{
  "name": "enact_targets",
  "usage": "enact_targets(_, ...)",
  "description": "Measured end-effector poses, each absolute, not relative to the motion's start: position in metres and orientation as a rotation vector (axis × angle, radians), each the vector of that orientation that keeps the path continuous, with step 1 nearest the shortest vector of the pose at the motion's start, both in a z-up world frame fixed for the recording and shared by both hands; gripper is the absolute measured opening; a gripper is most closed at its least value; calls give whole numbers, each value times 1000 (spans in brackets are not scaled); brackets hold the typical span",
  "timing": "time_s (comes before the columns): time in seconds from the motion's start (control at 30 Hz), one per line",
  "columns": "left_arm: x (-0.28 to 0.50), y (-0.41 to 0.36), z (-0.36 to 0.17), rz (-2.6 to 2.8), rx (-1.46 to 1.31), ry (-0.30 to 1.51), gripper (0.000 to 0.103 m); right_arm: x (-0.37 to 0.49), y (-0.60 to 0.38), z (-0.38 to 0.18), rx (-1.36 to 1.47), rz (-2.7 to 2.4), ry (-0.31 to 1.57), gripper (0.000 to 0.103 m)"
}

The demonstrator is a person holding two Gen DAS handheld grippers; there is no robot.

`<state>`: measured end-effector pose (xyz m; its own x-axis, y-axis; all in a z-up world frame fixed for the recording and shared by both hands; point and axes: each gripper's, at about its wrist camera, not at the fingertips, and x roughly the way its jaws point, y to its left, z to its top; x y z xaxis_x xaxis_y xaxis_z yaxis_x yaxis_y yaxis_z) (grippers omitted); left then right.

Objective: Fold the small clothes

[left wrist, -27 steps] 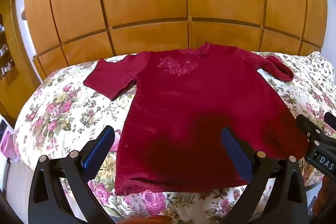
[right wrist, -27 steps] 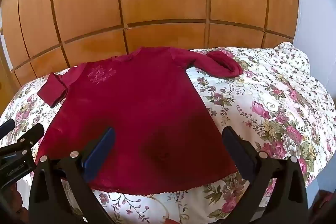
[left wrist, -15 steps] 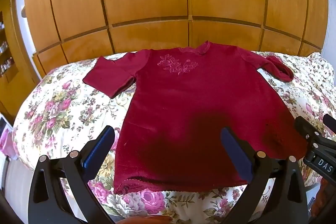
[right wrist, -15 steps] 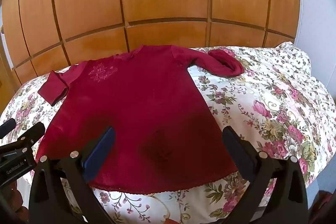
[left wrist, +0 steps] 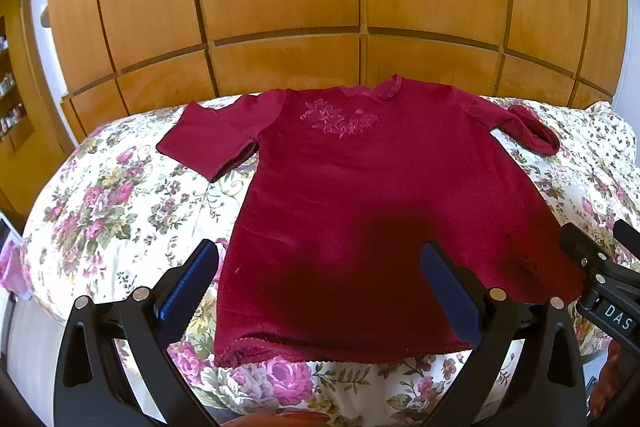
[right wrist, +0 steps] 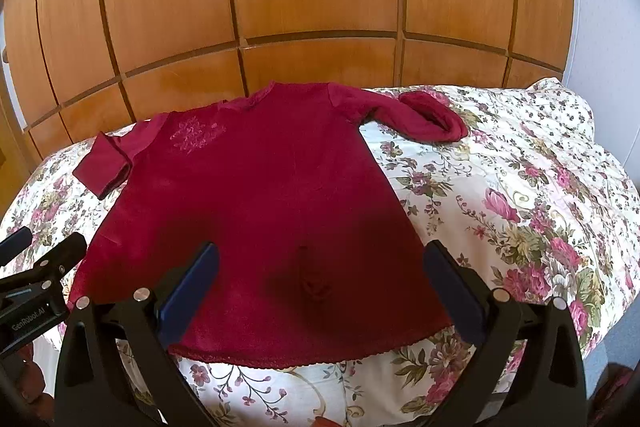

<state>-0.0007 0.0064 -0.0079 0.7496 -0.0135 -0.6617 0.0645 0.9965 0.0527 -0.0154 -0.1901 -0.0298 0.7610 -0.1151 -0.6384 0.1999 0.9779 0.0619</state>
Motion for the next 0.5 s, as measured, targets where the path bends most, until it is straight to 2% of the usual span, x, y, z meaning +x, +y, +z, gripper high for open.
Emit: enact_targets(0.5, 0, 6, -12, -48, 63, 732, 100, -16, -190, -33, 133, -168, 687, 101)
